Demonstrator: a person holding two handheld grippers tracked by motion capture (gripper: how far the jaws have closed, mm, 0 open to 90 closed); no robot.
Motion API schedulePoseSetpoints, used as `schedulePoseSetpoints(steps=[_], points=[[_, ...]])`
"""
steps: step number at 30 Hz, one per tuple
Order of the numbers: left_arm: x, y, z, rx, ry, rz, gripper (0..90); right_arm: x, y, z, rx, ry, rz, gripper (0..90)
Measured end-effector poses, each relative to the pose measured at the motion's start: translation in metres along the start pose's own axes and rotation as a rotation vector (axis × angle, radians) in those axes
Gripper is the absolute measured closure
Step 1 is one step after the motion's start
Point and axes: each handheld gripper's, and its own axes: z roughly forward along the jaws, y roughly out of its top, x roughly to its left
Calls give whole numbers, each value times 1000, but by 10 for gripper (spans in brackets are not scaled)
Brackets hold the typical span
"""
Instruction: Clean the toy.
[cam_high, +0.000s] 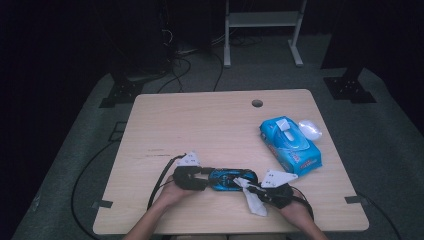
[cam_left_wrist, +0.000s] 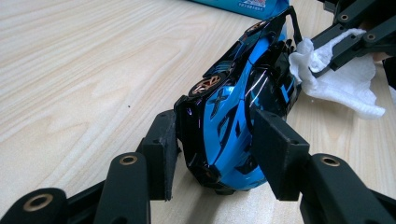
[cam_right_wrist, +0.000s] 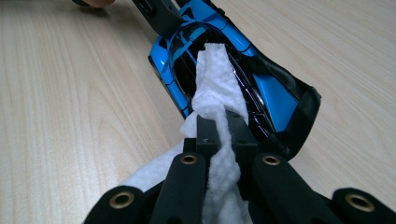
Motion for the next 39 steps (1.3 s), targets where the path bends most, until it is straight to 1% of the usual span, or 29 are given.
schedulePoseSetpoints(steps=[1,3,5,8,9,11,14,17,18,20,21,23,24,27,29,31,34,36,39], points=[[-1,0,0,2,4,11,514,0,0,0,5,0,2,855],[-2,0,-1,-2,5,15,517,1,1,-1,12,2,7,855],[-2,-1,-2,1,4,28,522,2,3,-2,13,9,13,855],[-4,-1,-2,-2,5,38,526,4,10,-6,-32,23,34,854],[-4,-1,-2,-4,7,49,526,4,15,-8,-55,25,44,854],[-6,-2,-3,-5,12,55,528,1,22,-10,-93,22,62,854],[-8,-3,-4,-10,18,74,534,-6,33,-12,-136,2,88,854],[-10,-3,-5,-12,24,88,537,-13,44,-8,-154,-22,113,854],[-10,-3,-5,-13,23,90,540,-15,47,-6,-145,-26,130,854],[-11,-4,-7,-13,18,96,548,-20,51,1,-107,-35,149,853],[-12,-5,-7,-13,15,97,553,-22,52,5,-87,-27,159,853],[-12,-6,-9,-12,8,96,561,-22,51,12,-39,-16,160,852],[-12,-6,-10,-12,2,94,562,-20,49,15,-26,-6,158,853],[-13,-7,-11,-13,-16,91,575,-16,47,13,-45,-1,159,854],[-15,-8,-8,6,-25,100,575,-13,45,11,-51,0,139,854],[-17,-7,-4,31,-28,109,542,-10,45,8,-56,3,126,854],[-19,-5,1,43,-40,101,479,-7,43,6,-64,7,119,854],[-19,-3,4,37,-52,96,461,-7,42,5,-69,9,118,854],[-19,0,5,29,-59,107,467,-6,42,5,-71,3,116,854]])
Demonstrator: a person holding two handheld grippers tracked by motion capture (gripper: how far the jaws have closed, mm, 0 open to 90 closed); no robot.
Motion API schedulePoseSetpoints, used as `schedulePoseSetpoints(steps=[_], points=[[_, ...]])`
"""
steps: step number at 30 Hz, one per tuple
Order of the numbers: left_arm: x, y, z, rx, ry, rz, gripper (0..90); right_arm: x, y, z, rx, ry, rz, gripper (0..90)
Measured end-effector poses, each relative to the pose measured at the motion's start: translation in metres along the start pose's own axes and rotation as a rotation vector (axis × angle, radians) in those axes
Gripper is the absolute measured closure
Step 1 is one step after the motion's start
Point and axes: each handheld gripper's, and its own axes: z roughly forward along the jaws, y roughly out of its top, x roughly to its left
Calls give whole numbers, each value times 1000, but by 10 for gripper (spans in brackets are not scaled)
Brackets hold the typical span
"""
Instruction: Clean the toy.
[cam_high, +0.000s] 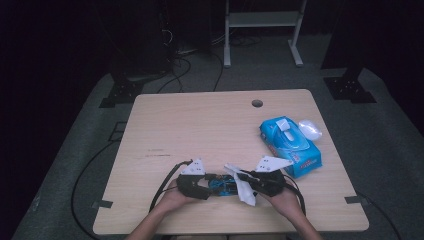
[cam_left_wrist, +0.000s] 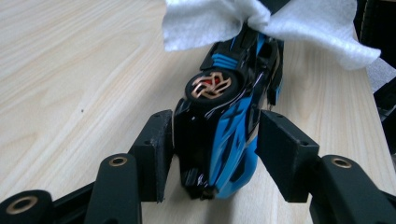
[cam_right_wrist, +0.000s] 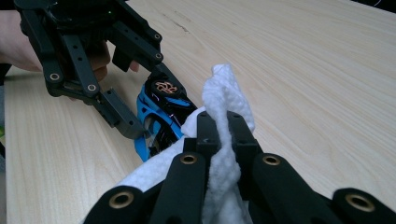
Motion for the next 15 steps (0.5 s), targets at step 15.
schedulePoseSetpoints(steps=[15], points=[[2,2,-6,-45,-43,81,592,3,2,0,4,-19,-26,853]])
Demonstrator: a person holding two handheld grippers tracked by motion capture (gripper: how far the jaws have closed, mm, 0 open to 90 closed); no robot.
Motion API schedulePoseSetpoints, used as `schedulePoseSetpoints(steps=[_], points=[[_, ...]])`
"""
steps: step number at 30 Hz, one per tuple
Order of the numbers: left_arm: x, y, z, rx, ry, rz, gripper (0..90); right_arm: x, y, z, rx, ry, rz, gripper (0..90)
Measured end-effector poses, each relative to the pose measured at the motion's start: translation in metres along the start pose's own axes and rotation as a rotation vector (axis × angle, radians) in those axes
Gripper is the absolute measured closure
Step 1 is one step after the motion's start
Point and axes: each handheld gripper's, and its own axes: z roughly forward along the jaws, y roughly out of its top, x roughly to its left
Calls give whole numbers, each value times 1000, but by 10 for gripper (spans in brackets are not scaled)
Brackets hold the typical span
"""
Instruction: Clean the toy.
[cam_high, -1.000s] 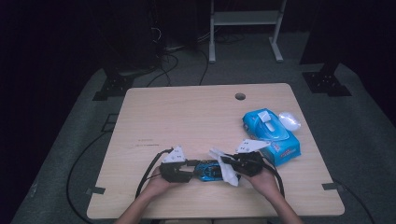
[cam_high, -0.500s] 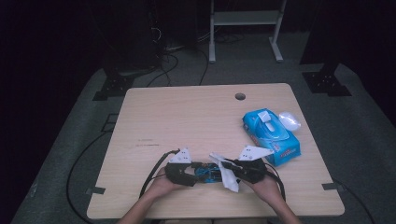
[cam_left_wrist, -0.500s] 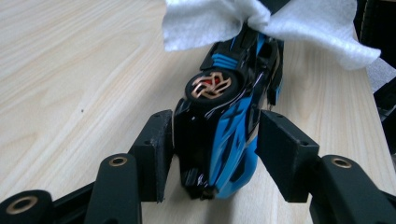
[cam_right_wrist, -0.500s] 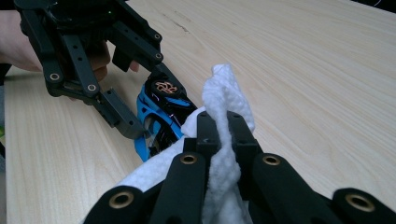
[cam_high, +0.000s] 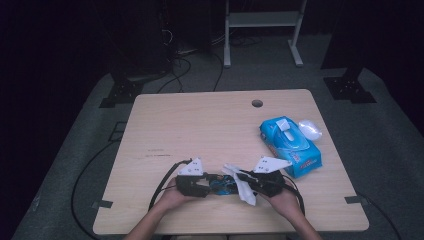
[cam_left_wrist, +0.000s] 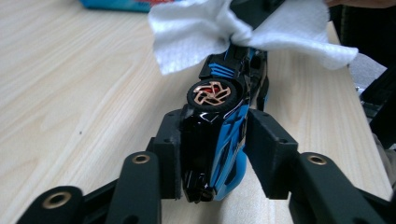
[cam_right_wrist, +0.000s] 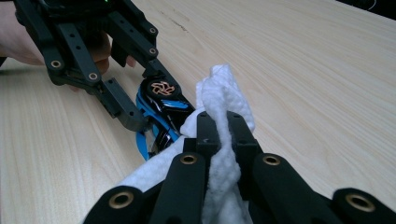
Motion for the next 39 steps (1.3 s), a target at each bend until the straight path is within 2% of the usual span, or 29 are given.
schedulePoseSetpoints(steps=[6,10,13,14,15,23,28,33,37,39], points=[[1,0,-4,-19,-26,47,651,0,3,3,1,2,-4,853],[1,0,-9,-49,-37,76,680,-1,4,5,-3,3,2,852],[1,0,-12,-73,-25,92,690,-2,8,6,-8,-2,-2,852],[2,0,-13,-80,-4,97,692,-2,9,7,-9,-5,-5,852],[2,0,-13,-86,-1,97,693,-3,12,9,-10,-8,-5,852],[15,-4,-18,-127,73,83,693,-10,30,29,-5,-18,-10,850],[27,-12,-23,-134,105,43,693,-12,41,48,10,-12,-8,851],[33,-18,-24,-112,110,8,693,-17,42,60,16,-4,24,851],[34,-21,-22,-63,121,-7,684,-15,42,64,32,0,14,851],[34,-21,-22,-63,124,-14,683,-14,43,65,40,-6,15,851]])
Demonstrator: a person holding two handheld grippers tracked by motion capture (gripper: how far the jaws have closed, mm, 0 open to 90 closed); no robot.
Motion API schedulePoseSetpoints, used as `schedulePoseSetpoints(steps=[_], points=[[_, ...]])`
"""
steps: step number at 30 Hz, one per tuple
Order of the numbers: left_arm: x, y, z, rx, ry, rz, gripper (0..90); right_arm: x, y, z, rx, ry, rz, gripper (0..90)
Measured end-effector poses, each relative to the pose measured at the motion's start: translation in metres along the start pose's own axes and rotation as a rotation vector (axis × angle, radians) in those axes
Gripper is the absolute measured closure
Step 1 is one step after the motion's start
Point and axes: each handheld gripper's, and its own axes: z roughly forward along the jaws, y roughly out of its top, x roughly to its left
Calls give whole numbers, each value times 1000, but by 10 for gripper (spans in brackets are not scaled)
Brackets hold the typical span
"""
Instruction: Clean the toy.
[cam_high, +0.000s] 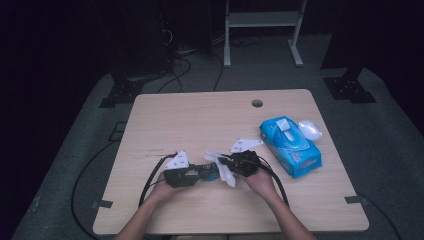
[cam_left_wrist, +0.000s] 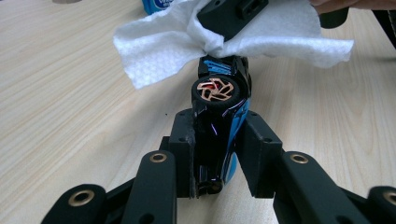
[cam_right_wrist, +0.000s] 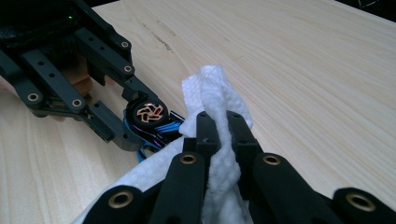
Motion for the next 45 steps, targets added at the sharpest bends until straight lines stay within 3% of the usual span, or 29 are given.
schedulePoseSetpoints(steps=[4,13,17,21,23,28,30,35,38,41,43,45], points=[[-1,0,1,21,15,-2,667,2,3,0,16,-8,-8,851],[-2,0,1,28,10,10,681,18,11,12,3,46,-23,851],[-3,0,2,27,7,11,687,21,12,14,-17,55,4,851],[-5,1,3,35,14,15,698,37,15,23,-6,74,-44,850],[-5,1,3,40,16,22,700,32,14,20,3,68,-46,850],[-5,1,6,34,16,19,702,12,7,5,-3,-31,-25,851],[-5,2,6,35,19,19,702,10,5,3,-3,-27,2,850],[-6,1,6,34,18,17,702,27,9,12,-10,27,-31,850],[-6,2,6,35,18,19,703,25,8,10,-5,14,-40,850],[-5,1,6,35,16,20,703,13,6,3,4,-51,-30,851],[-5,1,6,35,16,20,702,10,4,1,4,-47,4,851],[-6,1,6,34,17,16,703,16,5,4,-10,-14,12,850]])
